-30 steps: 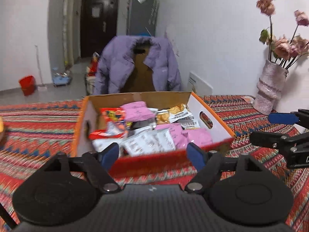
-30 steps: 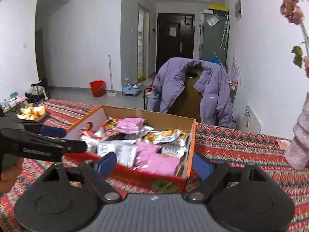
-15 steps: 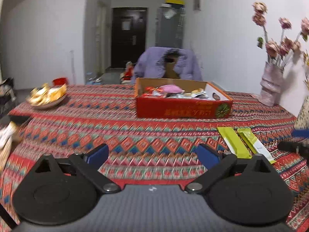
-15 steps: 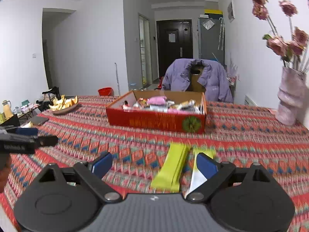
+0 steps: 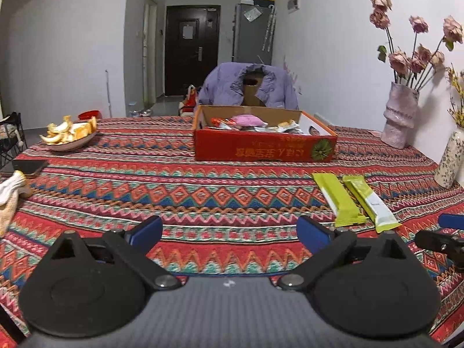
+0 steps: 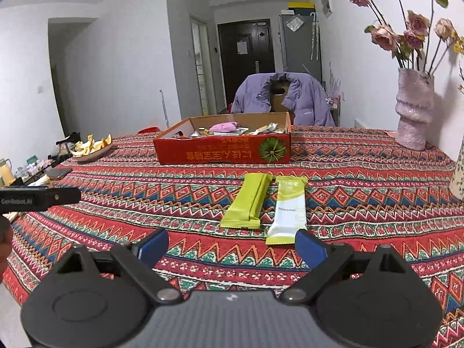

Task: Organize snacks
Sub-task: 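Move both grippers back over the two green bars, then grasp a lime-green bar with the left gripper while the right grasps a pale green bar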

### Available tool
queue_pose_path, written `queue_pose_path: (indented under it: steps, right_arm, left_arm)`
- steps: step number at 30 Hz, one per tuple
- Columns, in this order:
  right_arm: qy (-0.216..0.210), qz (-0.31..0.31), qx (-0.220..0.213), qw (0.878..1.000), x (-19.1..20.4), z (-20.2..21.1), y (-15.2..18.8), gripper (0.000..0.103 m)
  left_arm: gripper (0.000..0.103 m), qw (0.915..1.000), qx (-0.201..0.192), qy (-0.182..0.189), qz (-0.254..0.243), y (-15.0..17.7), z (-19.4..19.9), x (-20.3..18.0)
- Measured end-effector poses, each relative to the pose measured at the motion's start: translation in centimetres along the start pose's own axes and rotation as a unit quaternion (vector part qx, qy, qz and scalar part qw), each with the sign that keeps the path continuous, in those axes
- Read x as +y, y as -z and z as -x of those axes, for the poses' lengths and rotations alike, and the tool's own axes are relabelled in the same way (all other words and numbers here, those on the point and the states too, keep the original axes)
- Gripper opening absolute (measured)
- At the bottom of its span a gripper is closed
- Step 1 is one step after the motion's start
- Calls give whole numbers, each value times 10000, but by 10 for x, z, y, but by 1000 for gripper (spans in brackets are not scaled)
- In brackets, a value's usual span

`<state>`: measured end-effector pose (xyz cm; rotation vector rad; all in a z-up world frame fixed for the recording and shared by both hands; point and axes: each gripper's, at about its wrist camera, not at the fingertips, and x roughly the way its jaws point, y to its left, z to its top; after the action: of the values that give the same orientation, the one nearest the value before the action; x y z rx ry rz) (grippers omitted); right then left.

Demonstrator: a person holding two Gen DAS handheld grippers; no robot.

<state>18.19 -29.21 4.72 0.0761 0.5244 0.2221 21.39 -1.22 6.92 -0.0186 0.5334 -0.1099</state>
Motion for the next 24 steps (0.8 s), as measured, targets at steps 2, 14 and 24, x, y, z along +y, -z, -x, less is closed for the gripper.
queue_pose_path:
  steps: [2,14,24]
  right_arm:
    - [23,-145,5,9999,-8,-7,1,92]
    - [613,-701,36,9956,-77,-30,-7,84]
    - [495,-663,289,9962,-100,-76,-26,78]
  left_arm:
    - [101,9999,94,124,63,-4,-17,-15]
    - [95,9886,693,1124,-724,-31,-165,-142]
    - [37,9844,1082,1140,-789,-32,-220,-155]
